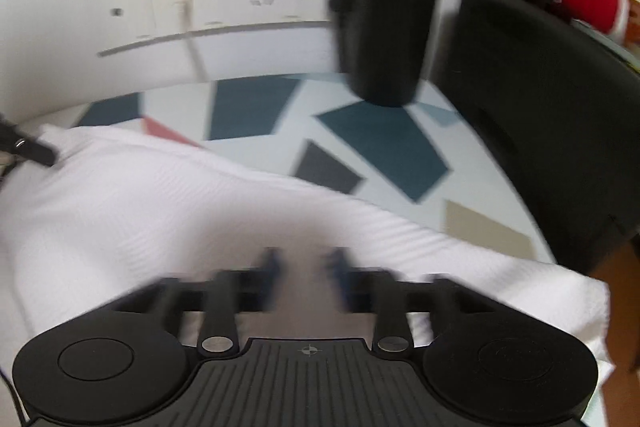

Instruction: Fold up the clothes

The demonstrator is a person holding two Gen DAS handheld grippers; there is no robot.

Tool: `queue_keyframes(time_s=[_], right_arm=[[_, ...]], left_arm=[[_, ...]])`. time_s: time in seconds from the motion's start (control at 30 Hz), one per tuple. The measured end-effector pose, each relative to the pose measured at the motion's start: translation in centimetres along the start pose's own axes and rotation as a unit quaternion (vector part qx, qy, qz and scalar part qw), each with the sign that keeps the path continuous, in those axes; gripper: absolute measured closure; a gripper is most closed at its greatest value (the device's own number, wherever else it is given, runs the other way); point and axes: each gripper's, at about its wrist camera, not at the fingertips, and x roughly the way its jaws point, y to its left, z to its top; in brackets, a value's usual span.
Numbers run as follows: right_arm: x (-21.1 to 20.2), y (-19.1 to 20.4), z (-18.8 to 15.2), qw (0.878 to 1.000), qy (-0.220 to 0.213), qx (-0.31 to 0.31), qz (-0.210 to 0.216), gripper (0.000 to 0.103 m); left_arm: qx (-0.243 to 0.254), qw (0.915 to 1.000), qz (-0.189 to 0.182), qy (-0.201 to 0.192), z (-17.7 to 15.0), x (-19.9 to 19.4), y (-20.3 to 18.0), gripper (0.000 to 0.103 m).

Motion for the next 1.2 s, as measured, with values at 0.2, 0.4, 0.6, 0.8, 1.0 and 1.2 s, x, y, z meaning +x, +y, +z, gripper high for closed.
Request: queue_keyframes(time_s=[0.2,0.4,0.6,0.8,1.0,1.2], right_arm=[[-1.2,-1.0,-0.1,0.997,-0.033,0.068,0.012,0.1],[-3.7,-1.6,0.6,0.99,-0.097,0.102,-0.001,0.1],[0.1,-1.4,1.5,0.993,-0.082,0.082,-0.029,0.101],[2.4,-0.3,1.4,0.995,-0.069,0.049,-0.058,0.101],[2.0,-0.1,2.4,0.994,-0.052,0.073,-0.064,0.051],[-0.7,3.2,3.1,0.995,-0.077,0.057,-0.002,0.021]], left_arm=[[-0.031,0.9991,-0.016,-0.023,0.3,-1.5,0.5,0.099],[-0.041,0.9968,0.001,-0.069,0.7,-1.8,0.7,0.1],[-0.044,0.9939,0.056,-0.084,1.0,1.3,0.9,0.1],[0.008,0.9911,0.104,-0.082,0.9,4.1,0.3,0.098],[0.075,0.9792,0.159,-0.101,0.8,2.9,-0.8,0.029],[0.059,0.9756,0.171,-0.125,-1.2,-2.1,0.8,0.029]])
